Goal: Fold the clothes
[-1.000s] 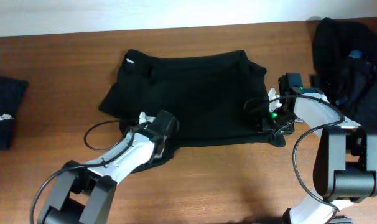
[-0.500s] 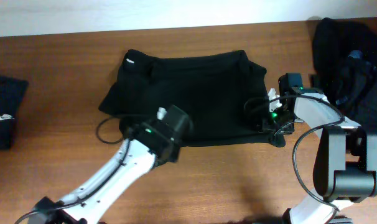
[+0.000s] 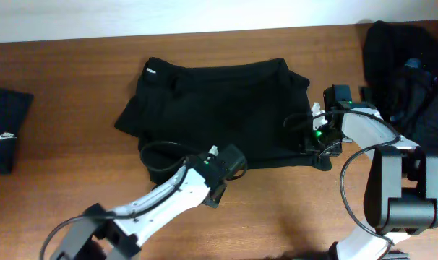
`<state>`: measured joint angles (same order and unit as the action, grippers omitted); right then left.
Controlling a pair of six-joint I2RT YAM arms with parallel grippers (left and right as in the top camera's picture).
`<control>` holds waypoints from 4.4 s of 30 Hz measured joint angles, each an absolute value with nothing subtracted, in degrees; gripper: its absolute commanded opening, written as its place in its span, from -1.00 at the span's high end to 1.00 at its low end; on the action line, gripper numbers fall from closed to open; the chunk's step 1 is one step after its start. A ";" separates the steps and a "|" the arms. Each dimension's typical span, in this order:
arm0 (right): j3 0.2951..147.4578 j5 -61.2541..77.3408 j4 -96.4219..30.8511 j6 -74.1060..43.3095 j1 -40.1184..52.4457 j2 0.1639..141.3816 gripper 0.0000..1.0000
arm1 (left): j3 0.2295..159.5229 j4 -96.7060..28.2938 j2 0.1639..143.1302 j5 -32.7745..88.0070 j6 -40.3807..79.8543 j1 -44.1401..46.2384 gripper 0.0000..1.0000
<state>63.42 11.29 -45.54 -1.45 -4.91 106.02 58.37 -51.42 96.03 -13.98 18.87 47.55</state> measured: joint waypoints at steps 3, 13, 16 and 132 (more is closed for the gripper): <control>63.44 11.29 -45.56 -1.45 -4.91 106.02 -0.29 | 58.35 -51.42 99.39 -14.37 18.85 47.55 0.70; 63.44 11.31 -45.58 -1.41 -4.91 106.02 -0.29 | 58.30 -54.46 104.57 -20.01 22.15 47.55 0.71; 63.44 11.31 -45.58 -1.41 -4.91 106.02 -0.29 | 58.26 -54.94 104.57 -21.43 23.79 47.57 0.70; 63.48 11.31 -46.02 -1.32 -4.91 106.02 -0.29 | 62.15 -65.06 103.26 -3.33 11.18 47.66 -0.64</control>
<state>63.48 11.31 -46.02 -1.32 -4.91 106.02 62.15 -65.06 103.26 -3.33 11.18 47.66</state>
